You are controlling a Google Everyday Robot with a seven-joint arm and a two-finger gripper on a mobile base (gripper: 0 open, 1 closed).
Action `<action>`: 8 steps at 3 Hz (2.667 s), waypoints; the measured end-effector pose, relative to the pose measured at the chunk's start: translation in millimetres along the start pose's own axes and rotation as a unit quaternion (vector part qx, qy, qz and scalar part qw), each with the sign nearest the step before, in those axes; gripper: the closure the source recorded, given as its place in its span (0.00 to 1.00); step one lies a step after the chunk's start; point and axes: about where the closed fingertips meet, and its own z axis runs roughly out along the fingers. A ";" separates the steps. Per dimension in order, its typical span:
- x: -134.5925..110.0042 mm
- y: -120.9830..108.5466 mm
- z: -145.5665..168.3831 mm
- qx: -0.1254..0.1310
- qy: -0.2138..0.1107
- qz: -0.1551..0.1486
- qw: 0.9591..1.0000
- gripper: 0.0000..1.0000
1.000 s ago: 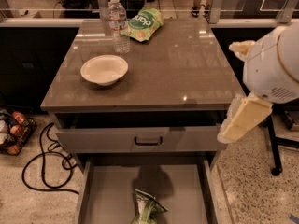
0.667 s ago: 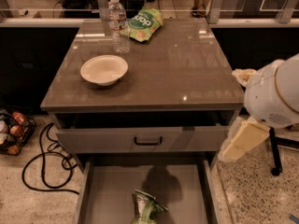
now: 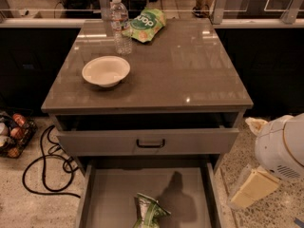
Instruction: Pick green jalapeno chip bag from middle drawer and place on counter
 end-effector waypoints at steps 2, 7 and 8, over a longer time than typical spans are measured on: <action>-2.6 7.7 22.9 0.009 0.020 0.025 0.999 0.00; -30.2 126.4 241.6 -0.070 0.013 0.185 0.980 0.00; -30.3 126.3 241.4 -0.070 0.013 0.183 0.980 0.00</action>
Offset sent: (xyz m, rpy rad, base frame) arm -0.0017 0.0476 -0.1051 -0.1465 0.0724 -0.2956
